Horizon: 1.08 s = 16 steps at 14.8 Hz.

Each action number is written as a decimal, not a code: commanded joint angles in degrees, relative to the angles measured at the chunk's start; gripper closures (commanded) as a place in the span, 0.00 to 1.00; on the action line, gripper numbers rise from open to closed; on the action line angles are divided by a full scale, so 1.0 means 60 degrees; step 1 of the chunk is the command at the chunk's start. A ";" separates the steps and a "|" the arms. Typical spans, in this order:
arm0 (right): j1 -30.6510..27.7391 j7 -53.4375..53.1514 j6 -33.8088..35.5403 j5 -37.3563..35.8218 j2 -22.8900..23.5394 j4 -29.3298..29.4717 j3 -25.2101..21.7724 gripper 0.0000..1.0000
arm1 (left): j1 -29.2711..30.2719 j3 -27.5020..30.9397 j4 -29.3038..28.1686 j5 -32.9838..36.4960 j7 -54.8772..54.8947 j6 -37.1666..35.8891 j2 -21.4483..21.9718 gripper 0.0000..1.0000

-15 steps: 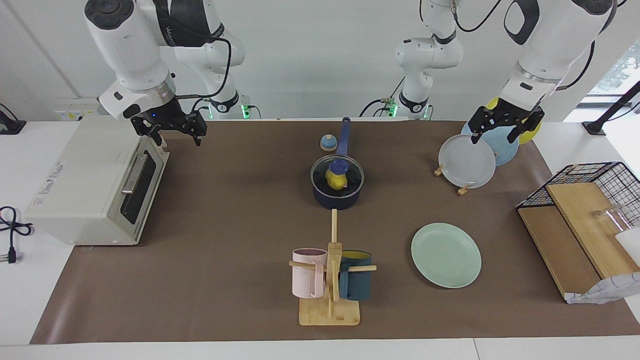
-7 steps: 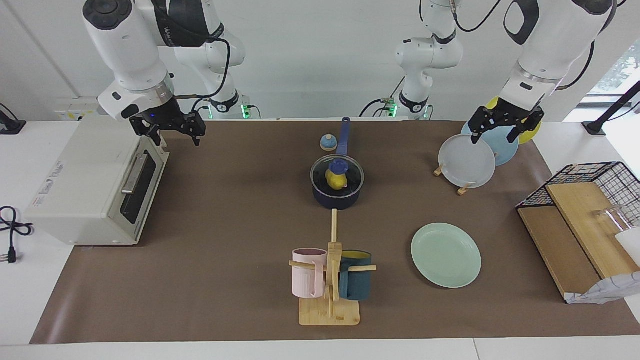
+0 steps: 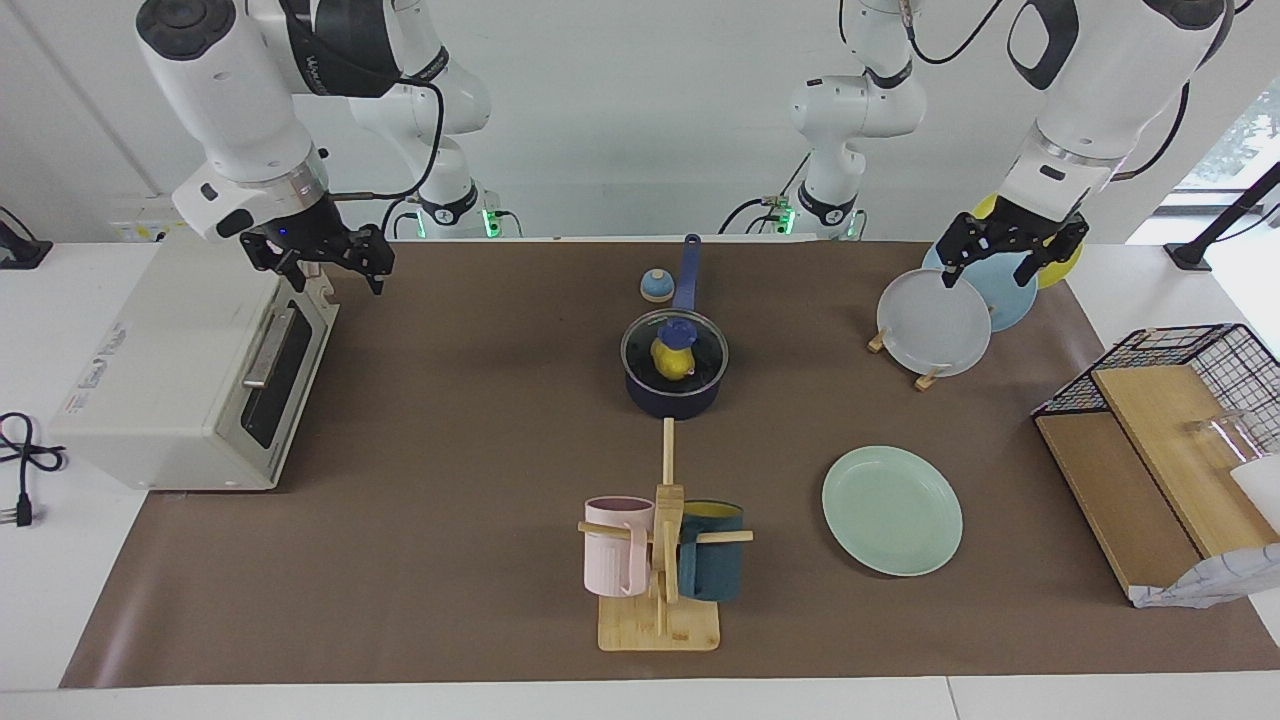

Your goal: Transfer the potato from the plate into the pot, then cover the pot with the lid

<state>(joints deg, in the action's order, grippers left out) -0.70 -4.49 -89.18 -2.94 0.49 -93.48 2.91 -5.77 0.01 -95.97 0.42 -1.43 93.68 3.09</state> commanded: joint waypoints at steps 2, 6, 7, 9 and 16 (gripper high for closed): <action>-0.0146 0.0324 -0.0298 0.0095 -0.0112 -0.0109 0.0072 0.00 | -0.0078 0.0101 -0.0001 -0.0084 -0.0099 -0.0058 0.0114 0.00; -0.0132 0.0529 -0.0283 0.0109 -0.0126 -0.0124 0.0057 0.00 | -0.0078 0.0101 -0.0001 -0.0084 -0.0099 -0.0072 0.0114 0.00; -0.0117 0.0500 -0.0298 0.0109 -0.0126 -0.0124 0.0057 0.00 | -0.0078 0.0101 -0.0001 -0.0084 -0.0099 -0.0058 0.0114 0.00; -0.0102 0.0442 -0.0298 0.0109 -0.0126 -0.0138 0.0057 0.00 | -0.0078 0.0101 -0.0001 -0.0084 -0.0099 -0.0057 0.0114 0.00; -0.0176 0.0471 -0.0181 0.0109 -0.0170 -0.0182 0.0057 0.00 | -0.0078 0.0101 -0.0001 -0.0084 -0.0099 -0.0057 0.0114 0.00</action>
<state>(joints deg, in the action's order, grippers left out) -0.90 -3.12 -90.16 -2.94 0.49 -93.48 2.87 -5.77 0.01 -95.97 0.42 -1.43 93.68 3.09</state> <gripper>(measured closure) 0.000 0.000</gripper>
